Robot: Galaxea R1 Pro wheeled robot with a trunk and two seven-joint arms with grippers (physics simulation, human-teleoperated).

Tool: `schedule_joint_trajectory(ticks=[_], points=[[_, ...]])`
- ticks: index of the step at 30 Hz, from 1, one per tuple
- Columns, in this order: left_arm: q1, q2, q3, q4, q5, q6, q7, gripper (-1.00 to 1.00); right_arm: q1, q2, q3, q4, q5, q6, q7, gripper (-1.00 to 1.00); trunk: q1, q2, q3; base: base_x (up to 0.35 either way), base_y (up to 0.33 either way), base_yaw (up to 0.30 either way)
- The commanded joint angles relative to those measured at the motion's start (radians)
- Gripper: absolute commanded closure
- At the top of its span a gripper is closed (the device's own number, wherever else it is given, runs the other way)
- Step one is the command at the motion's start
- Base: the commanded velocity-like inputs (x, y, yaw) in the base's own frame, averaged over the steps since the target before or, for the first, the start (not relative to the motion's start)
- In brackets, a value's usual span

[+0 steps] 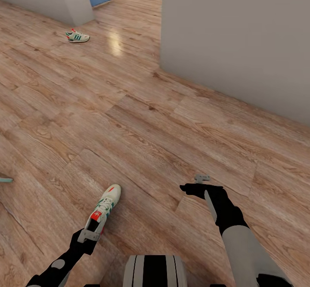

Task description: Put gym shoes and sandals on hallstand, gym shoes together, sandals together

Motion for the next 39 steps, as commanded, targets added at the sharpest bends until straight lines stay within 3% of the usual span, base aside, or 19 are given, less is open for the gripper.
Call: schedule_joint_trajectory(ticks=[1,23,26,28,29,33,35,37,38,39], points=[[0.0,-0.001,0.008,0.0,-0.006,-0.003,-0.007,1.0,0.0,0.001,-0.005,-0.001,0.011,0.004,0.009,-1.0,0.0,0.0,-0.001,0.0,0.0,0.0],[-0.002,-0.002,0.009,-0.02,-0.004,0.002,-0.007,1.0,0.0,0.001,-0.006,-0.008,0.011,0.004,0.011,-1.0,-0.01,0.005,0.081,0.0,0.0,0.0],[-0.004,-0.004,0.008,-0.059,-0.003,0.027,-0.008,1.0,0.0,0.001,-0.006,-0.019,0.011,0.004,0.012,-1.0,-0.011,0.005,0.092,0.0,0.0,0.0],[-0.005,-0.014,0.006,-0.12,-0.002,0.097,-0.009,1.0,0.0,0.001,-0.006,-0.026,0.011,0.004,0.013,-1.0,-0.012,0.006,0.1,0.0,0.0,0.0],[-0.007,-0.041,0.005,-0.229,-0.002,0.225,-0.011,1.0,0.0,0.001,-0.007,-0.036,0.011,0.004,0.013,-1.0,-0.012,0.006,0.104,0.0,0.0,0.0],[-0.01,-0.1,0.004,-0.443,0.002,0.4,-0.036,1.0,0.0,0.001,-0.006,-0.078,0.013,0.004,0.011,-1.0,-0.014,0.007,0.119,0.0,0.0,0.0],[-0.011,-0.131,0.004,-0.517,0.01,0.447,-0.06,1.0,0.0,0.001,-0.005,-0.091,0.014,0.004,0.009,-1.0,-0.015,0.007,0.127,0.0,0.0,0.0],[-0.012,-0.176,0.003,-0.621,0.024,0.5,-0.084,1.0,0.0,0.001,-0.005,-0.103,0.016,0.004,0.008,-1.0,-0.016,0.008,0.135,0.0,0.0,0.0],[-0.013,-0.231,-0.001,-0.759,0.036,0.617,-0.098,1.0,0.0,0.001,-0.005,-0.111,0.016,0.004,0.007,-1.0,-0.016,0.008,0.139,0.0,0.0,0.0],[-0.013,-0.243,-0.002,-0.79,0.038,0.659,-0.1,1.0,0.0,0.001,-0.005,-0.112,0.017,0.004,0.007,-1.0,-0.017,0.008,0.142,0.0,0.0,0.0]])
